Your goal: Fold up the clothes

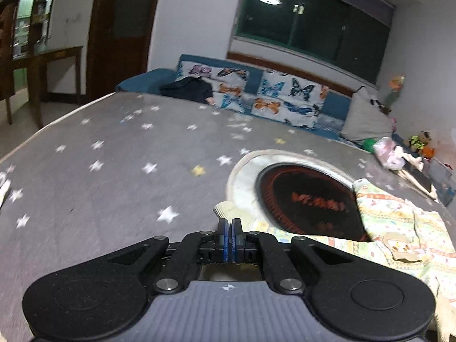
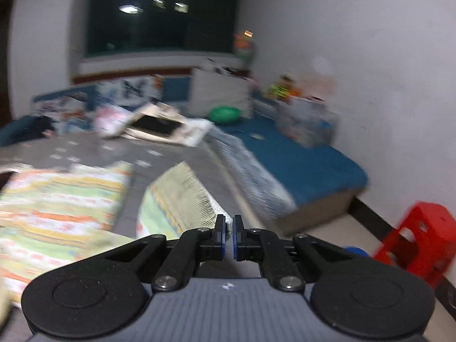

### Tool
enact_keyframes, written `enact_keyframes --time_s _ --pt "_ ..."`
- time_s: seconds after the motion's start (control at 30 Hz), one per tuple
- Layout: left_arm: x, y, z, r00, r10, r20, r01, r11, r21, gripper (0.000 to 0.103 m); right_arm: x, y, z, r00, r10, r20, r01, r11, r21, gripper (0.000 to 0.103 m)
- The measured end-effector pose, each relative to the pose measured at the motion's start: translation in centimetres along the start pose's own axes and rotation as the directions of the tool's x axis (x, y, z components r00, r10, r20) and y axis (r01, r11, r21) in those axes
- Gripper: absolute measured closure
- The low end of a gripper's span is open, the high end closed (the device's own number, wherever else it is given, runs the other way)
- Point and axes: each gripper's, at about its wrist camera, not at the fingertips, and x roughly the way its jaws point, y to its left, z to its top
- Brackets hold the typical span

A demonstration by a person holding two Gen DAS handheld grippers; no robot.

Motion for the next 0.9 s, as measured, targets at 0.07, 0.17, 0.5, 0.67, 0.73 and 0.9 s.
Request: enact_keyframes --time_s 0.07,0.17,0.5,0.67,0.73,0.9 --pt "-0.1 0.7 -0.4 1.000 0.013 -0.004 -0.013 1.000 -0.017 0.100 0.8 -0.9 -0.6 0.998 -0.047 -0.034 0.047 0.999 0.002 0.099" --pt "-0.6 1.3 -0.3 0.999 0.031 0.009 -0.031 0.999 -0.024 0.100 1.4 -1.4 -1.1 0.995 -0.084 -0.060 0.084 0.996 -0.003 0.093" --pt "-2.4 3.2 -0.4 0.996 0.090 0.029 -0.089 0.995 -0.046 0.100 1.6 4.0 -0.5 0.977 0.190 -0.094 -0.197 0.978 -0.067 0.059" --pt "-3.4 5.0 -0.7 0.990 0.138 0.030 -0.136 0.989 -0.066 0.100 2.0 8.0 -0.1 0.929 0.342 -0.140 -0.358 0.926 -0.117 0.057" --pt "-3.9 5.7 -0.9 0.987 0.159 0.026 -0.157 0.985 -0.074 0.100 2.1 9.8 0.1 0.913 0.375 -0.158 -0.397 0.906 -0.143 0.057" --pt "-4.4 7.5 -1.6 0.978 0.210 0.005 -0.208 0.974 -0.090 0.100 2.6 13.1 0.8 0.882 0.431 -0.188 -0.464 0.865 -0.191 0.057"
